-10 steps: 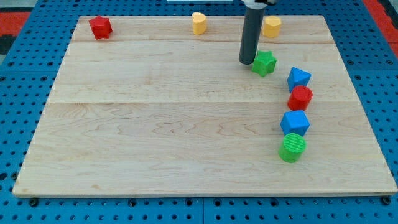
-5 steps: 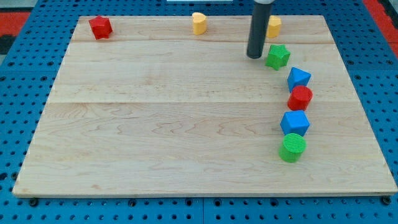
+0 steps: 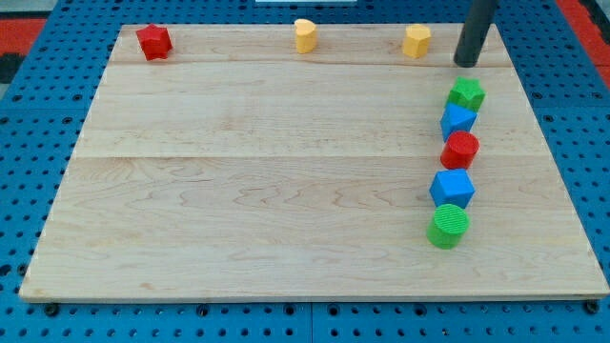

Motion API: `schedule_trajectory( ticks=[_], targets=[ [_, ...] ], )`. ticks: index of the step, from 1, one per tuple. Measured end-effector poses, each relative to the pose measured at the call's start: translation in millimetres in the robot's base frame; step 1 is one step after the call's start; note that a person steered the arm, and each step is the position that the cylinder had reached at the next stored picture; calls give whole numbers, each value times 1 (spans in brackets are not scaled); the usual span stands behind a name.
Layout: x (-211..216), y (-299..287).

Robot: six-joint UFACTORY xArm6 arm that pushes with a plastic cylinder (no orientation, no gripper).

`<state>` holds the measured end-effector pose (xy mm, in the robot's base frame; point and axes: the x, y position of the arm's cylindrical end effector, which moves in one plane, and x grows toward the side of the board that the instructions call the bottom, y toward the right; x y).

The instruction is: Slide the green star above the triangle

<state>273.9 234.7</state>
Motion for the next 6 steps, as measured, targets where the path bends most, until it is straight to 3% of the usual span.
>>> schedule_trajectory(
  ticks=[2,6],
  targets=[
    [111,61],
    [49,-26]
  ],
)
